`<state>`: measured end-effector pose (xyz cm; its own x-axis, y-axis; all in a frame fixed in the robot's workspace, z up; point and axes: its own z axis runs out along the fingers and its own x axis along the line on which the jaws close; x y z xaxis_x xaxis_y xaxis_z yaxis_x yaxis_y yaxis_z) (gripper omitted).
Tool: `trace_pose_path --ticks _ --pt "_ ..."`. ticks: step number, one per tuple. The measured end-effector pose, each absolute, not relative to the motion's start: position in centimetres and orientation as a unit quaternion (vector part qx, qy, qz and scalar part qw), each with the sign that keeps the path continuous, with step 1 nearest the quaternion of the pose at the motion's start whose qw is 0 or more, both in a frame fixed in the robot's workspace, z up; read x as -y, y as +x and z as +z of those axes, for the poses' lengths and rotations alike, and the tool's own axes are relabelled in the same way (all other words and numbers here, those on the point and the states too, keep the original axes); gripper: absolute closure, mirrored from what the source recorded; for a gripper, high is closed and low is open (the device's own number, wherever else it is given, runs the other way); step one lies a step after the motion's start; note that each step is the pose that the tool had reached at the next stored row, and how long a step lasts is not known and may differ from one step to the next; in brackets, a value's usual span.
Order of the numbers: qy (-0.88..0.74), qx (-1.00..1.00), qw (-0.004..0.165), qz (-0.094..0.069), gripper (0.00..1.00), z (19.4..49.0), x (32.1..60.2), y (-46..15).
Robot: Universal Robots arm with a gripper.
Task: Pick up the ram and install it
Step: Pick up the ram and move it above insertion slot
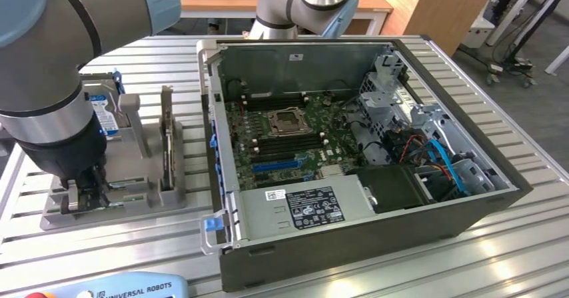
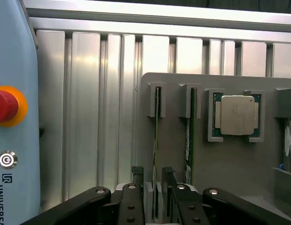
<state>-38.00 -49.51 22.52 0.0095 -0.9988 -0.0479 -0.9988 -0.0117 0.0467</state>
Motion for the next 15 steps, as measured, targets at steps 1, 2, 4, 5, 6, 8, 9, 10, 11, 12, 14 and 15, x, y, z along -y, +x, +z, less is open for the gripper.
trace_pose_path --ticks 1,2,4,5,6,8,9,10,11,12,14,15 --pt "-0.711 -0.702 0.000 0.033 0.70 22.41 49.51 -38.00" --pt "-0.711 -0.702 0.000 0.033 0.70 22.31 49.51 -38.00" --pt "-0.711 -0.702 0.000 0.033 0.70 22.30 49.51 -38.00" --pt "-0.711 -0.702 0.000 0.033 0.70 22.30 49.51 -38.01" --pt "-0.711 -0.702 0.000 0.033 0.70 22.30 49.51 -38.00" --pt "-0.711 -0.702 0.000 0.034 0.70 22.28 49.44 -38.00" --pt "-0.711 -0.702 0.001 0.034 0.70 22.28 49.38 -38.01" --pt "-0.711 -0.702 0.000 0.034 0.70 22.28 49.33 -38.00" --pt "-0.711 -0.702 0.001 0.034 0.70 22.28 49.31 -38.00" --pt "-0.711 -0.702 0.001 0.034 0.70 22.28 49.32 -38.00" --pt "-0.711 -0.702 0.001 0.034 0.70 22.20 49.31 -37.99" --pt "-0.711 -0.702 0.001 0.034 0.70 22.07 49.31 -38.00"
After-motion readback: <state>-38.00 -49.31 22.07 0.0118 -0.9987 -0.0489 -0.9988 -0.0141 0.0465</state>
